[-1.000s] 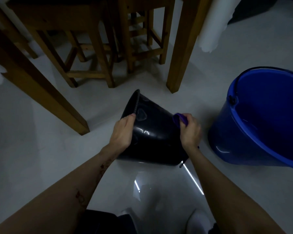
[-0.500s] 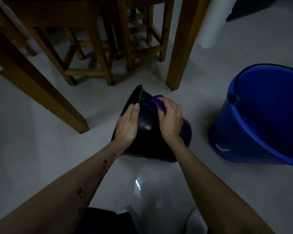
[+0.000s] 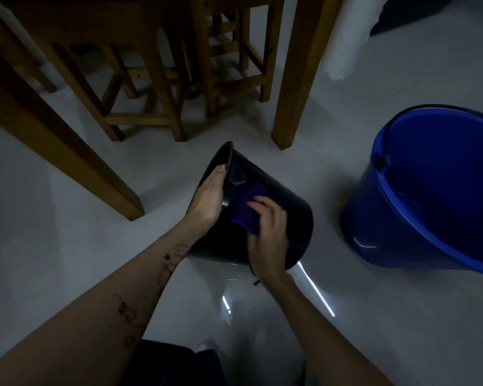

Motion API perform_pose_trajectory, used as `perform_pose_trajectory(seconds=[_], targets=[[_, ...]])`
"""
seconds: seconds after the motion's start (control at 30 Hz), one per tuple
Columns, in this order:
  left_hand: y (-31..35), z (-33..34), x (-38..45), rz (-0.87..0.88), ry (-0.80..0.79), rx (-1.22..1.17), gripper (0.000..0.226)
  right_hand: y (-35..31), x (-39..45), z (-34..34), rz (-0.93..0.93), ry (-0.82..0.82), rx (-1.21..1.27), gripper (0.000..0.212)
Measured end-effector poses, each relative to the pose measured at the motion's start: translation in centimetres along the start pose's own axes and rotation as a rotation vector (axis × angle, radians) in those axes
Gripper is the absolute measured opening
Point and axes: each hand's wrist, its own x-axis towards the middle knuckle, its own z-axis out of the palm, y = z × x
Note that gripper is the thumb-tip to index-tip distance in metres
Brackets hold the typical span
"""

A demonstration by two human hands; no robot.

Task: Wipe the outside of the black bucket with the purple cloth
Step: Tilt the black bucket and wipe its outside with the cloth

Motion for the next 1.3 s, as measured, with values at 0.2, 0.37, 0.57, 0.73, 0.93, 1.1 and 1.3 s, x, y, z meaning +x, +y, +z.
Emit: perform_pose_trajectory(seconds=[0.2, 0.37, 0.57, 0.73, 0.93, 1.1, 1.3], targets=[[0.9, 0.3, -1.7, 0.107, -0.027, 0.167, 0.084, -1.8, 5.6, 0.8, 0.022, -0.008, -0.053, 0.037], [0.4, 0.3, -2.4, 0.204, -0.077, 0.229, 0.068, 0.3, 10.8, 0.6, 0.152, -0.038, -0.119, 0.026], [-1.2, -1.8, -2.6, 0.253, -0.047, 0.280, 0.038, 7.0, 10.0, -0.2, 0.348, -0.132, -0.259, 0.023], [-1.8, -1.9, -2.6, 0.249, -0.102, 0.257, 0.035, 11.0, 6.4, -3.4, 0.589, -0.075, -0.314, 0.023], [1.4, -1.5, -0.8, 0.107, -0.055, 0.252, 0.050, 5.6, 3.4, -4.6, 0.310, 0.094, -0.069, 0.031], [1.6, 0.2, -1.0, 0.122, 0.049, 0.311, 0.086, -0.4, 2.4, -0.9, -0.018, -0.050, -0.038, 0.043], [-0.1, -0.2, -1.5, 0.267, 0.040, 0.238, 0.049, -0.9, 8.0, 0.3, 0.076, -0.004, -0.052, 0.037]])
